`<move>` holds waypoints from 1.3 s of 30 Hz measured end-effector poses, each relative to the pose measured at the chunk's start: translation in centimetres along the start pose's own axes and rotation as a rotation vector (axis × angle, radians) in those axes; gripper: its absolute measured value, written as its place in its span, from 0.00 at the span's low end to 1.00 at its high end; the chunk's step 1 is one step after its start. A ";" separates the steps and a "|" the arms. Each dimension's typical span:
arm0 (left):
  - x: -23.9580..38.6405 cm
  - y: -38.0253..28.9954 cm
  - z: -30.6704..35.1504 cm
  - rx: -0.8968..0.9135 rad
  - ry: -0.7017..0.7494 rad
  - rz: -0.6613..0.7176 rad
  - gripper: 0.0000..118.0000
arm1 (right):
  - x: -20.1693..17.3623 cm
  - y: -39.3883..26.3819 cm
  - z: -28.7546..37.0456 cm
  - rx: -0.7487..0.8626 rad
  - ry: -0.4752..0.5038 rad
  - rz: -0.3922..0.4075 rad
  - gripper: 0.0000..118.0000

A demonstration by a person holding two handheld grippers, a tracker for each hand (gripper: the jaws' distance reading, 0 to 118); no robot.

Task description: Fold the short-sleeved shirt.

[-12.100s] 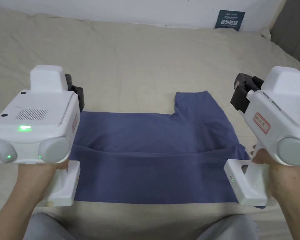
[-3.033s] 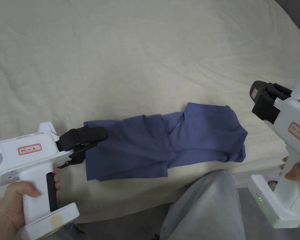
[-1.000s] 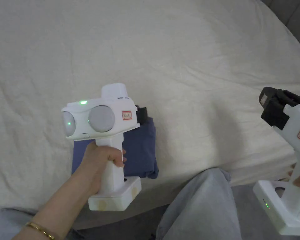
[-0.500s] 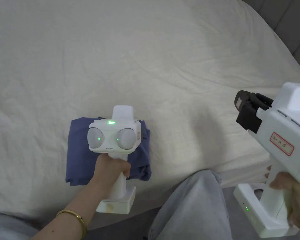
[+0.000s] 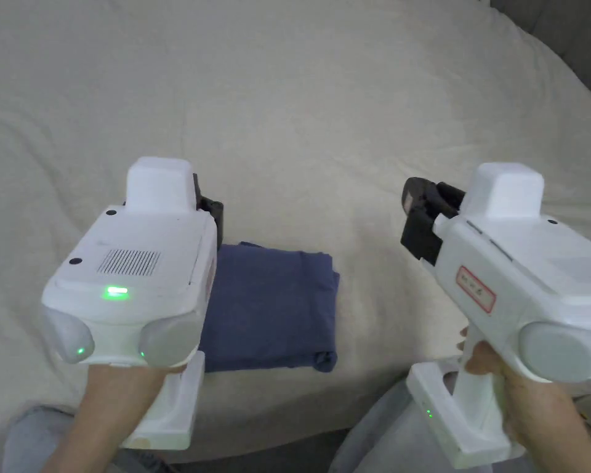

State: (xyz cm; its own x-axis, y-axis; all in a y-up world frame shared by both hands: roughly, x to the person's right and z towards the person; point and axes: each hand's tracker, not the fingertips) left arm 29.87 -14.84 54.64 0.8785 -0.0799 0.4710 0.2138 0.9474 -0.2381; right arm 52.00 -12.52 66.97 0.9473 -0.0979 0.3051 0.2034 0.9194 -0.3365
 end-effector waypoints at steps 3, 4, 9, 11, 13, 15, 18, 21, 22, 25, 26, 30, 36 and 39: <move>-1.5 -1.0 1.2 -0.012 0.028 0.005 0.01 | -2.9 -2.5 -3.3 -0.076 0.066 -0.020 0.01; -1.9 -1.3 1.5 -0.018 0.039 0.011 0.01 | -3.7 -3.3 -4.3 -0.109 0.082 -0.020 0.01; -3.6 -2.6 2.5 -0.056 0.067 0.048 0.01 | -7.4 -9.1 -10.0 -0.288 0.081 0.085 0.01; -4.2 -2.9 2.7 -0.062 0.078 0.052 0.01 | -7.8 -11.0 -11.8 -0.351 0.034 0.102 0.01; -4.6 -3.0 2.8 -0.067 0.082 0.056 0.01 | -7.8 -12.5 -13.0 -0.409 -0.014 0.097 0.01; -5.1 -3.0 2.7 -0.071 0.081 0.057 0.03 | -7.4 -13.7 -13.4 -0.409 -0.018 0.054 0.01; -5.6 -2.4 2.0 -0.086 0.074 0.051 0.36 | -7.9 -13.5 -13.1 -0.389 -0.027 0.070 0.01; -6.7 -1.7 0.1 -0.153 -0.012 0.101 1.00 | -7.9 -13.4 -13.2 -0.393 -0.025 0.098 0.01; -7.1 -1.5 -0.6 -0.187 -0.047 0.116 1.00 | -7.7 -13.4 -13.2 -0.394 -0.020 0.087 0.01; -8.4 -1.5 -3.7 -0.388 -0.155 0.112 1.00 | -7.2 -13.1 -13.1 -0.405 -0.012 0.039 0.01; -9.3 -1.9 -5.0 -0.460 -0.231 0.162 1.00 | -7.2 -13.1 -13.1 -0.408 -0.012 0.033 0.01; -12.9 -5.6 -9.8 -0.685 -0.593 0.530 1.00 | -7.3 -13.0 -13.1 -0.410 -0.011 0.028 0.01; -13.2 -12.0 -12.3 -0.827 -0.755 0.610 1.00 | -7.1 -12.9 -13.1 -0.420 -0.004 0.013 0.01; -13.0 -13.8 -12.9 -0.842 -0.893 0.759 1.00 | -7.0 -12.8 -13.3 -0.426 -0.003 0.019 0.01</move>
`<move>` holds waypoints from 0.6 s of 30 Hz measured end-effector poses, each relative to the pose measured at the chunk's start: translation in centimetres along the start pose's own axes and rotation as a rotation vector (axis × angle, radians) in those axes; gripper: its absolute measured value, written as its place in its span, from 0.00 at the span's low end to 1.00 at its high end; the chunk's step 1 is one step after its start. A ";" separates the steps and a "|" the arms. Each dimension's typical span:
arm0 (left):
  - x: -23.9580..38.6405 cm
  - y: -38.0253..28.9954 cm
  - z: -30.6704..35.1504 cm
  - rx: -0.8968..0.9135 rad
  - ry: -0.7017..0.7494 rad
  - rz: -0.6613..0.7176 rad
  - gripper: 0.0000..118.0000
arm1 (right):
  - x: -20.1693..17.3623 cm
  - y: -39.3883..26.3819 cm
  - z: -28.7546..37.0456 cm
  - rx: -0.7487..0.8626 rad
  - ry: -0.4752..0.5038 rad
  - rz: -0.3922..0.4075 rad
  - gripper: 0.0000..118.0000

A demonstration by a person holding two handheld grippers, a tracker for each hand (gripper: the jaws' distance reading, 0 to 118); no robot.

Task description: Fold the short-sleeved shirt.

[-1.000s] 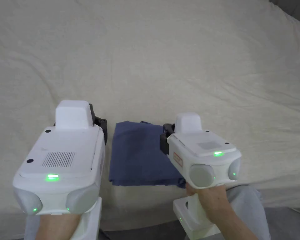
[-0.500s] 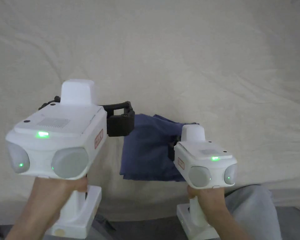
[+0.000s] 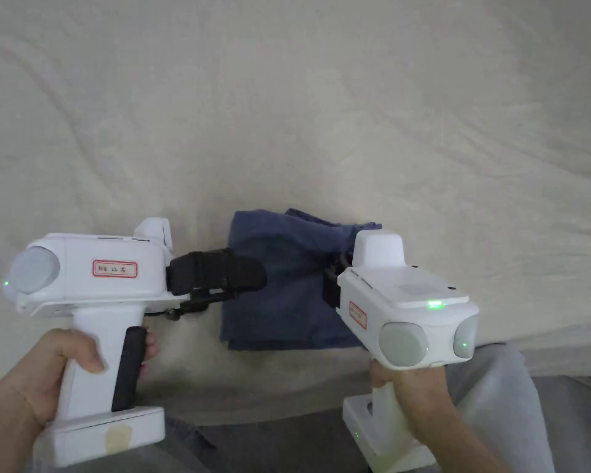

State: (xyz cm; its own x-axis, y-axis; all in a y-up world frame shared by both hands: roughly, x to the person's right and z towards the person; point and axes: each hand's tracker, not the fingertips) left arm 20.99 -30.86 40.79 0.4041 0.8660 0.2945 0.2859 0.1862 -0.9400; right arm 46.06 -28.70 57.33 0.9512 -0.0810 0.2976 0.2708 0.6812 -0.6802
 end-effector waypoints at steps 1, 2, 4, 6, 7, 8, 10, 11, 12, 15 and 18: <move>-0.2 0.0 0.0 0.025 -0.039 -0.013 1.00 | 0.0 0.0 0.0 -0.001 -0.001 0.000 0.01; -0.5 0.1 -0.2 0.029 -0.083 -0.015 1.00 | 0.0 0.0 -0.1 -0.002 -0.001 0.001 0.01; -0.8 0.7 -1.0 0.014 -0.117 0.020 1.00 | 0.0 0.1 -0.1 -0.005 -0.002 0.000 0.01; -1.0 1.2 -1.9 0.007 -0.156 0.028 0.98 | 0.0 0.3 0.0 -0.012 0.001 -0.004 0.01; -1.0 1.4 -2.2 0.009 -0.163 0.027 0.94 | 0.1 0.4 0.0 -0.015 0.003 -0.009 0.01; -0.6 1.8 -2.7 0.008 -0.147 0.027 0.83 | 0.2 0.6 0.0 -0.020 0.008 -0.018 0.01; -0.3 2.2 -3.4 0.018 -0.073 0.026 0.48 | 0.6 1.2 0.3 -0.032 0.024 -0.039 0.01; -0.1 2.3 -4.0 0.019 0.011 0.030 0.26 | 0.8 1.6 0.8 -0.029 0.031 -0.048 0.01; 0.1 2.6 -4.3 0.011 0.096 0.029 0.26 | 1.0 2.1 1.5 -0.011 0.036 -0.055 0.01; 2.3 2.6 -4.1 0.015 0.126 0.050 0.23 | 1.8 3.9 4.5 0.077 0.043 -0.041 0.01; 4.8 3.1 -3.9 -0.011 0.271 0.059 0.21 | 2.8 5.7 7.8 0.160 0.043 -0.024 0.01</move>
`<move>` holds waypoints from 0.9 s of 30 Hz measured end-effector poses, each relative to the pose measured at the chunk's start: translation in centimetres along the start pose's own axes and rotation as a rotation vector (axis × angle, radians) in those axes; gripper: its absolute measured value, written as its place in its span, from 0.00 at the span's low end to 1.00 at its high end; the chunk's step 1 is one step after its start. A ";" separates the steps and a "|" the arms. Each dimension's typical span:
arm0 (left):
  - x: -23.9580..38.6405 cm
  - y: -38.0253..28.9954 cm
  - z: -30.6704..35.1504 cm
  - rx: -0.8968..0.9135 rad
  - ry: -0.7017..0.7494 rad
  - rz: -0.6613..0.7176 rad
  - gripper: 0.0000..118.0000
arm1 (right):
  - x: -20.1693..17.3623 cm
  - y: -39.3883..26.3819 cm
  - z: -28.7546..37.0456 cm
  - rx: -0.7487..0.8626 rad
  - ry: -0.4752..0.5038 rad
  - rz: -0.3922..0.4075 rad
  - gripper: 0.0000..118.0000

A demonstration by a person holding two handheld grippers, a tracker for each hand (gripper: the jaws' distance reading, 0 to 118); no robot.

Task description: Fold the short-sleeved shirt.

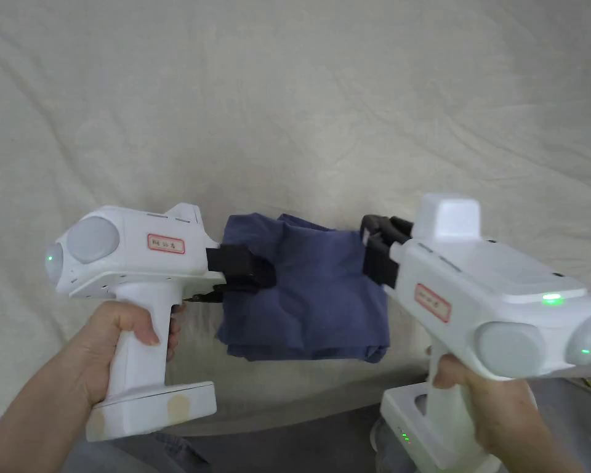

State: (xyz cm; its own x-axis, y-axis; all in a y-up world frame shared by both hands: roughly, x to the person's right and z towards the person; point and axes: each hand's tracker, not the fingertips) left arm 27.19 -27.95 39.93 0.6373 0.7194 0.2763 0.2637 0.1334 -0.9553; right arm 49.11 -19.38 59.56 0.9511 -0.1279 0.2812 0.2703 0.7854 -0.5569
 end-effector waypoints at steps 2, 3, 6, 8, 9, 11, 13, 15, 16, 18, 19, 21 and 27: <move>0.9 0.4 1.5 0.010 -0.002 0.020 0.21 | 0.5 1.3 2.1 0.055 -0.009 0.015 0.01; 1.3 0.5 2.8 0.025 0.001 0.016 0.21 | 0.8 1.9 3.0 0.079 -0.011 0.020 0.01; 0.6 1.4 7.7 0.066 0.098 -0.026 0.21 | 2.0 3.2 5.0 0.119 -0.014 0.018 0.01; -0.8 2.1 11.7 0.101 0.184 -0.054 0.21 | 2.3 3.8 5.7 0.137 -0.012 0.018 0.01; -1.9 2.6 14.1 0.118 0.249 -0.057 0.21 | 2.3 3.9 5.9 0.144 -0.014 0.020 0.01; -4.6 3.7 18.4 0.155 0.384 -0.033 0.21 | 2.2 4.1 6.0 0.152 -0.018 0.028 0.01; -7.4 4.8 22.8 0.210 0.512 -0.011 0.21 | 1.8 4.2 5.7 0.153 -0.025 0.036 0.01; -10.9 6.2 27.1 0.257 0.646 0.011 0.21 | 1.3 4.1 5.2 0.159 -0.024 0.035 0.01; -12.3 6.9 28.7 0.270 0.704 0.030 0.21 | 1.2 4.2 5.0 0.155 -0.025 0.036 0.01; -15.5 8.5 32.1 0.296 0.841 0.067 0.21 | 0.8 4.2 4.2 0.137 -0.028 0.043 0.01; -16.7 9.2 33.4 0.313 0.904 0.087 0.21 | 0.6 4.1 3.8 0.130 -0.028 0.044 0.01; -19.4 10.7 35.7 0.352 1.051 0.094 0.21 | 0.4 4.0 3.3 0.111 -0.028 0.033 0.01; -24.6 13.8 37.9 0.318 1.481 0.097 0.59 | 1.1 3.2 3.1 0.045 -0.024 0.028 0.01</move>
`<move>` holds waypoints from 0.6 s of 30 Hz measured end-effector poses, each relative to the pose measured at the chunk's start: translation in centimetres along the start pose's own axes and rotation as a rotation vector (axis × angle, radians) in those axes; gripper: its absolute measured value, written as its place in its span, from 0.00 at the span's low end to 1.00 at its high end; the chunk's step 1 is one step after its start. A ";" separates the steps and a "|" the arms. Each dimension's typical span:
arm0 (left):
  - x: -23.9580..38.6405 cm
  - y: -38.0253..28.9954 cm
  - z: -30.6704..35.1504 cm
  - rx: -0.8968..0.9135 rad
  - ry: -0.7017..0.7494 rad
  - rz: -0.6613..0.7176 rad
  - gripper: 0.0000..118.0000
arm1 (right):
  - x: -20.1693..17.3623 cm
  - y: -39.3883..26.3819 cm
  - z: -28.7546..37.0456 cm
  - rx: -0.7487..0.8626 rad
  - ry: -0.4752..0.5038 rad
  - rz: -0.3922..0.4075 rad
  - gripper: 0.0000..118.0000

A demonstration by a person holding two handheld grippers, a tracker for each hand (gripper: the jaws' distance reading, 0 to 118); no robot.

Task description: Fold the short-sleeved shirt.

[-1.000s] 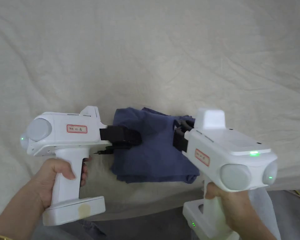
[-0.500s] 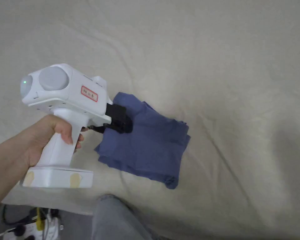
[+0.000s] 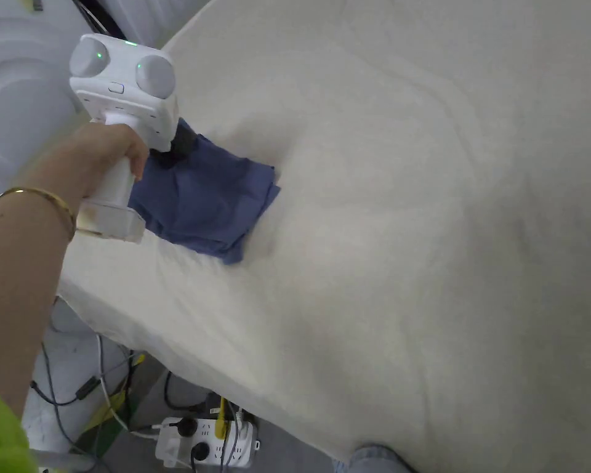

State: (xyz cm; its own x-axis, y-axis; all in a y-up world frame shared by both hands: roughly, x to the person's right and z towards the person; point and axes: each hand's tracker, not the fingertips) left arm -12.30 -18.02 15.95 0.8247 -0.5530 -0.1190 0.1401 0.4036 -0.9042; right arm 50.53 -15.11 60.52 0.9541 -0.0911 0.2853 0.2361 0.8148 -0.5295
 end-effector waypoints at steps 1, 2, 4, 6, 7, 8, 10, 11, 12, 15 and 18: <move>-0.1 0.1 -0.1 0.023 0.034 -0.006 0.63 | 0.1 -0.1 -0.1 -0.006 0.003 0.002 0.01; -0.2 0.2 0.1 0.059 0.018 0.010 0.62 | 0.2 -0.2 0.0 -0.009 0.004 0.003 0.01; -0.6 0.4 0.7 0.110 -0.018 0.065 0.61 | 0.7 -0.2 0.4 -0.010 0.004 0.005 0.01; -0.1 0.2 2.5 0.189 0.020 0.090 0.46 | 1.2 -0.1 0.9 -0.005 0.005 0.001 0.01; 0.0 0.1 3.9 0.249 0.050 0.089 0.41 | 1.5 0.0 1.3 0.005 0.006 -0.002 0.01; 0.4 -0.1 5.6 0.324 0.069 0.081 0.36 | 1.9 0.2 1.9 0.020 0.007 -0.002 0.01; 1.1 -0.6 9.6 0.461 0.057 0.105 0.10 | 2.2 0.9 2.8 0.053 0.004 0.013 0.01; 1.5 -1.1 12.6 0.534 0.006 0.143 0.04 | 2.5 1.3 3.5 0.077 0.001 0.025 0.01; 1.9 -1.5 15.4 0.597 -0.043 0.173 0.01 | 2.9 1.9 4.2 0.104 0.002 0.034 0.01; 3.2 -2.7 22.6 0.756 -0.181 0.237 0.01 | 4.1 3.7 6.3 0.179 0.001 0.046 0.01; 5.1 -5.0 28.8 0.901 -0.265 0.262 0.01 | 5.2 5.6 8.5 0.260 -0.009 0.070 0.01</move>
State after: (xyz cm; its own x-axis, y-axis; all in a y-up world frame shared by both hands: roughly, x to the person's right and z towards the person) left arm 7.02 -1.84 31.67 0.9704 -0.2292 -0.0760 0.2108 0.9577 -0.1960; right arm 55.26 -6.19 65.81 0.9646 -0.0253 0.2626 0.1132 0.9388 -0.3253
